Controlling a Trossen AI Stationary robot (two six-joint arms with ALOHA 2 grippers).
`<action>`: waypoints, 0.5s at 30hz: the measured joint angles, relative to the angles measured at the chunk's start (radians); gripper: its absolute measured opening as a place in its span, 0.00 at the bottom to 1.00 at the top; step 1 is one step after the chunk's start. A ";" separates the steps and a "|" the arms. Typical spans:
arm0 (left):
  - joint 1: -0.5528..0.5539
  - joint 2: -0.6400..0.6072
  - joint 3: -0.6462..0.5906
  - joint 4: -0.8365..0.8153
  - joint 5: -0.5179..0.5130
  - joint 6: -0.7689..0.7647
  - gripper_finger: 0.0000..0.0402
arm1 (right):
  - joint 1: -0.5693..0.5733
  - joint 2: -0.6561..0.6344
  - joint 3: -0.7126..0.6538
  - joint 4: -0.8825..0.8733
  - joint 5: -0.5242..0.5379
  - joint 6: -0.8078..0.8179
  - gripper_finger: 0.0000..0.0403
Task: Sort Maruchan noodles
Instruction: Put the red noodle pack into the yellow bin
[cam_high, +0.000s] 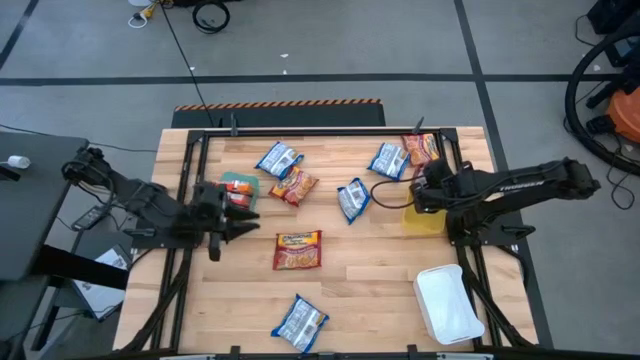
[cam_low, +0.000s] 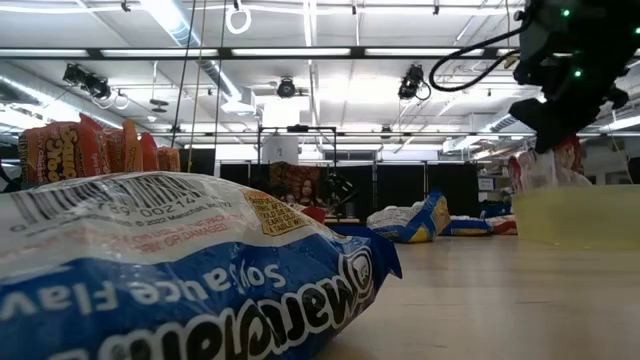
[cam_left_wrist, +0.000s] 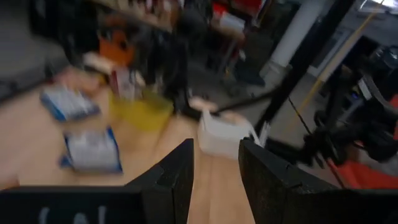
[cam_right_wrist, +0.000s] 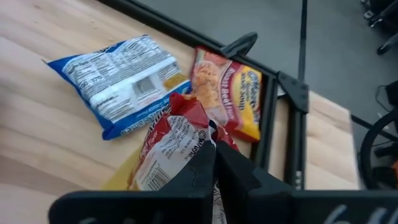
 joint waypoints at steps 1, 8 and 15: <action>0.000 0.005 0.000 -0.035 0.013 -0.039 0.33 | 0.000 0.002 -0.014 0.024 0.000 0.001 0.06; -0.023 0.035 0.000 -0.156 0.132 -0.245 0.33 | 0.000 0.002 -0.051 0.065 -0.011 -0.020 0.14; -0.076 0.032 0.000 -0.170 0.142 -0.253 0.33 | 0.000 -0.025 -0.001 0.039 -0.022 -0.088 0.28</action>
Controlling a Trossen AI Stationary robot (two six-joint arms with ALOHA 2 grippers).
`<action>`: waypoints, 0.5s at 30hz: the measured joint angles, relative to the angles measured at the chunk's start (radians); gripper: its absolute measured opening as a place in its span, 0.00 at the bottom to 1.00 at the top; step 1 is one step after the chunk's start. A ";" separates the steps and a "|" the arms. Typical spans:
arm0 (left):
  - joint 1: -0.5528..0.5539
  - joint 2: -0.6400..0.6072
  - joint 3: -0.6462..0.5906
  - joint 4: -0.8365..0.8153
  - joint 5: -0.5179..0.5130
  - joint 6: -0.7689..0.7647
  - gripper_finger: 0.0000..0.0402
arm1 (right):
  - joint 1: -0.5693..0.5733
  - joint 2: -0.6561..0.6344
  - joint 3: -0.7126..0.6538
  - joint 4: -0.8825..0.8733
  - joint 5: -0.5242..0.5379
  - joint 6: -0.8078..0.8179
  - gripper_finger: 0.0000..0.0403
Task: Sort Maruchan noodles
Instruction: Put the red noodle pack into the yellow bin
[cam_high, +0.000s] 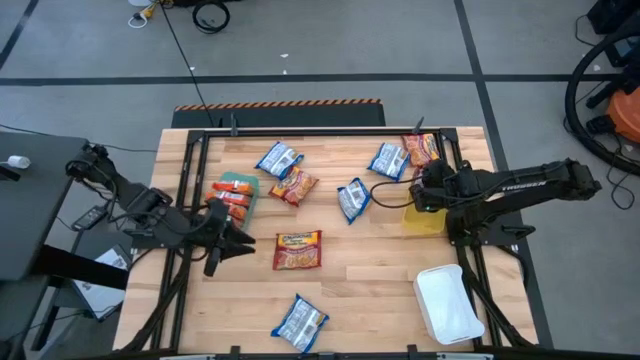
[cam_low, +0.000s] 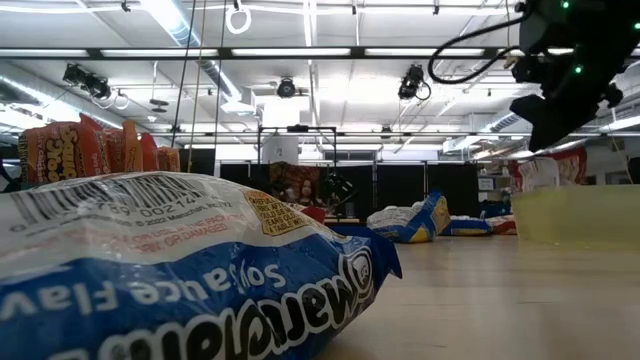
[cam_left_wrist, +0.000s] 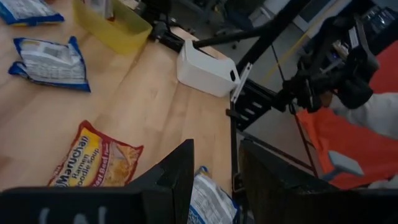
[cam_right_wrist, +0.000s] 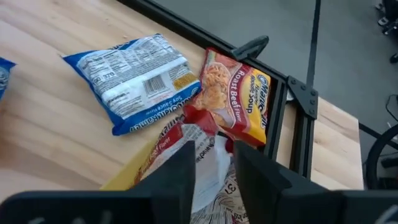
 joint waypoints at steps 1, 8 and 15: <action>-0.005 0.000 0.000 -0.011 0.001 -0.013 0.33 | 0.000 -0.001 0.012 -0.006 -0.004 -0.015 0.30; -0.029 0.000 0.000 -0.113 -0.022 -0.108 0.33 | 0.000 0.000 0.174 -0.055 -0.068 -0.143 0.43; -0.035 0.030 0.000 -0.015 -0.037 -0.029 0.28 | 0.060 0.045 0.335 0.355 -0.250 -0.552 0.50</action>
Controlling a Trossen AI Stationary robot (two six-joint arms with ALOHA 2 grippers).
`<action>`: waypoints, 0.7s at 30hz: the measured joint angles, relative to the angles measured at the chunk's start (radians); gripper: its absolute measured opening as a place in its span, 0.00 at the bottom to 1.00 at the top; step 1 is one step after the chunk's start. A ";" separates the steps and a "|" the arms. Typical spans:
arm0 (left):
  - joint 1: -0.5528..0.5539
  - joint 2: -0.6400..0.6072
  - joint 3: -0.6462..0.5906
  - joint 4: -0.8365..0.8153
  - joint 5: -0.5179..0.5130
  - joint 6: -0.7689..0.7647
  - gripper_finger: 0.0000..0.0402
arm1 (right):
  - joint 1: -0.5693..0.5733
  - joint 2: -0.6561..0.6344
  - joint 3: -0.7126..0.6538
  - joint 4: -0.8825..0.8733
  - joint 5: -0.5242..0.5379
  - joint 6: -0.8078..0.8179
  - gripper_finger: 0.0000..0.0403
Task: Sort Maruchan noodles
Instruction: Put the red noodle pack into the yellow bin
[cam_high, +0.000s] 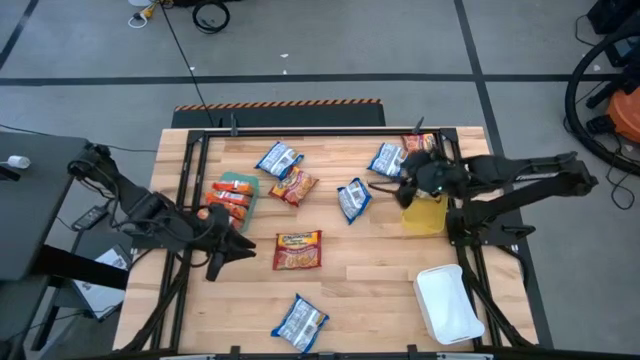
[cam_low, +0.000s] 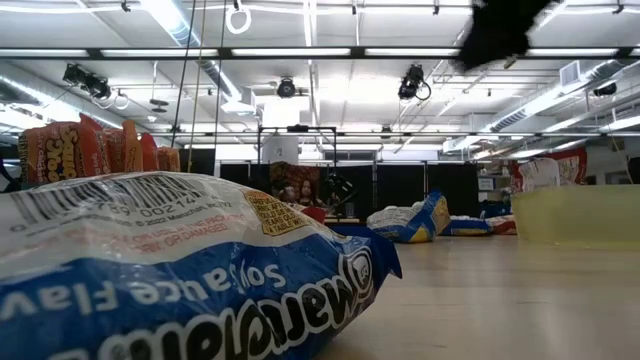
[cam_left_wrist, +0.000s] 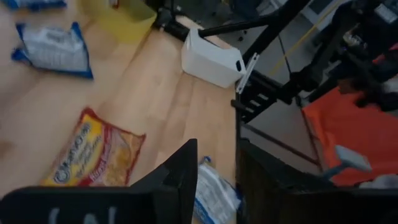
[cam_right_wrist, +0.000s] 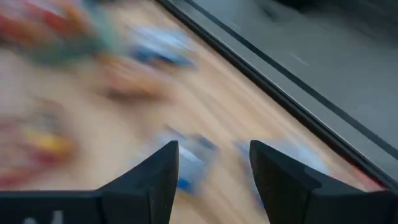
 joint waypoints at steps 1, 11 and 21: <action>0.001 0.006 0.000 0.020 -0.012 0.023 0.28 | 0.016 0.016 0.000 0.107 -0.035 -0.056 0.51; 0.036 0.124 0.184 -0.018 -0.049 0.222 0.27 | 0.142 0.390 -0.002 0.703 -0.302 -0.021 0.51; -0.008 0.270 0.231 -0.386 -0.044 -0.097 0.27 | 0.209 0.667 -0.002 0.897 -0.330 0.422 0.59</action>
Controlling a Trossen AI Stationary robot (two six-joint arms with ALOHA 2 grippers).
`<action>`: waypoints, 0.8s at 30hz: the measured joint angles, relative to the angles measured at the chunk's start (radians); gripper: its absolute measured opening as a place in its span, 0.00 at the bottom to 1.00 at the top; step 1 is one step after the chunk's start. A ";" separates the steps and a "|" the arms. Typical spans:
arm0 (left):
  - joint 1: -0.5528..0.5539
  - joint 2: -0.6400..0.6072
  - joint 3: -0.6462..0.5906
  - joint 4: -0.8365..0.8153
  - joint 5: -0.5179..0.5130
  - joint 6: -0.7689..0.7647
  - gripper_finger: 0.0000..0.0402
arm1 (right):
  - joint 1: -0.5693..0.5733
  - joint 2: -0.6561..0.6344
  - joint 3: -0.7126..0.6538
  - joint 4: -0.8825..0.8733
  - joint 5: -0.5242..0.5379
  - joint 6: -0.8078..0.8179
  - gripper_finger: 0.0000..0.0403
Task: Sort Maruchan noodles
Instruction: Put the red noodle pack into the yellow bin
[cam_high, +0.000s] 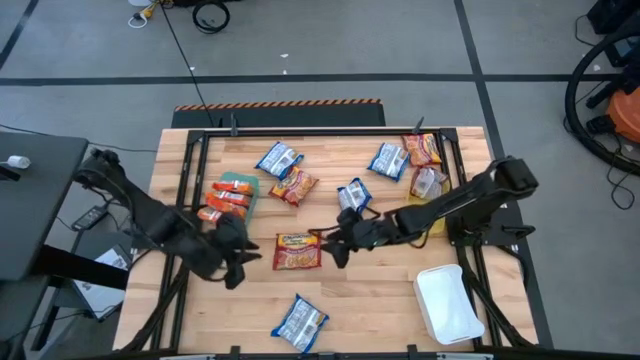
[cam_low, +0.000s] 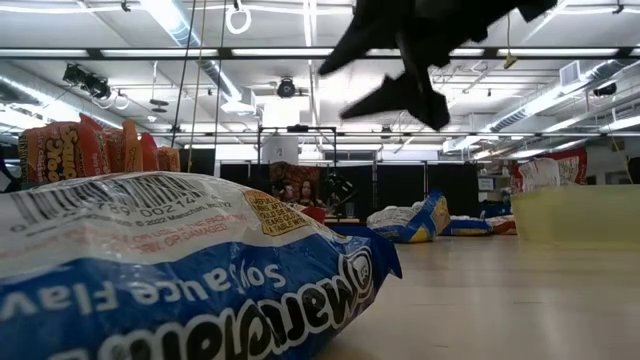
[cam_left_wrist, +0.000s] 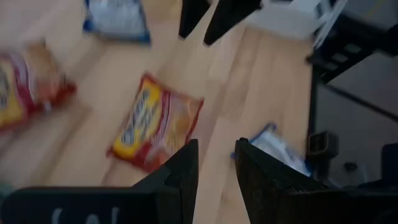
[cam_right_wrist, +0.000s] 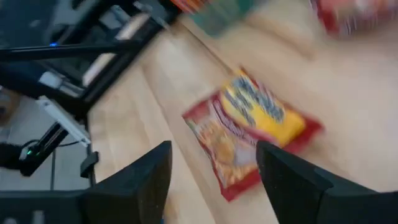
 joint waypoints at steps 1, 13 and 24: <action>-0.009 0.013 -0.013 0.001 0.009 -0.036 0.27 | 0.003 0.017 0.000 -0.006 0.000 0.042 0.61; 0.032 0.091 -0.409 0.347 0.112 -0.098 0.27 | -0.006 0.197 0.000 0.039 -0.030 0.418 0.77; 0.187 0.322 -0.441 0.415 0.110 0.131 0.27 | -0.072 0.381 0.002 0.316 -0.139 0.532 0.77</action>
